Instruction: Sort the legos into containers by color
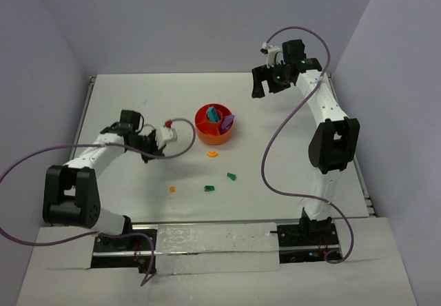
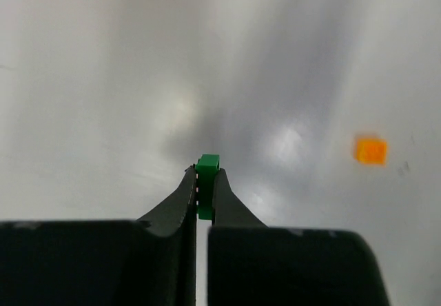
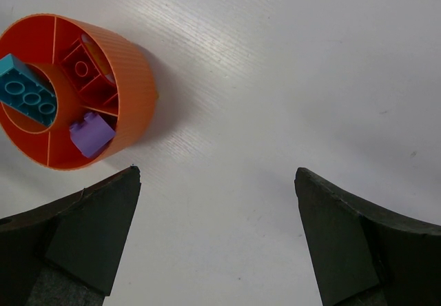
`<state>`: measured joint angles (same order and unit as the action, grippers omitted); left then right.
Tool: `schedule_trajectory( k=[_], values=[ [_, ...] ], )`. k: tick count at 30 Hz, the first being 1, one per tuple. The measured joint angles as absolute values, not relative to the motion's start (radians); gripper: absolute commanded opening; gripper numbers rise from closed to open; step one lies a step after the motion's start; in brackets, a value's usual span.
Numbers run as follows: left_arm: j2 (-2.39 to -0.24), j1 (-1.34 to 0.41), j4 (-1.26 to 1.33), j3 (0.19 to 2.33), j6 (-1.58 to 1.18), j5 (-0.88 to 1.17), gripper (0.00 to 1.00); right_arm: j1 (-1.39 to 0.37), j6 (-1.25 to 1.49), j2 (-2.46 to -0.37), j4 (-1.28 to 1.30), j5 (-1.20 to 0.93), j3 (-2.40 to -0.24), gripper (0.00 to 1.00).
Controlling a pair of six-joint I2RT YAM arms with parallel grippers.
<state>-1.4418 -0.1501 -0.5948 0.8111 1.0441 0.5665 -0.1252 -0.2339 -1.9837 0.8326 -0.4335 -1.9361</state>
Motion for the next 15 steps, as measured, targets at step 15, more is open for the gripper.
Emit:
schedule_trajectory(
  k=[15],
  values=[
    [-1.767, -0.236, -0.277, 1.467, 0.152, 0.654, 0.0, -0.119, -0.234, -1.96, 0.833, -0.43, -1.922, 1.0]
  ],
)
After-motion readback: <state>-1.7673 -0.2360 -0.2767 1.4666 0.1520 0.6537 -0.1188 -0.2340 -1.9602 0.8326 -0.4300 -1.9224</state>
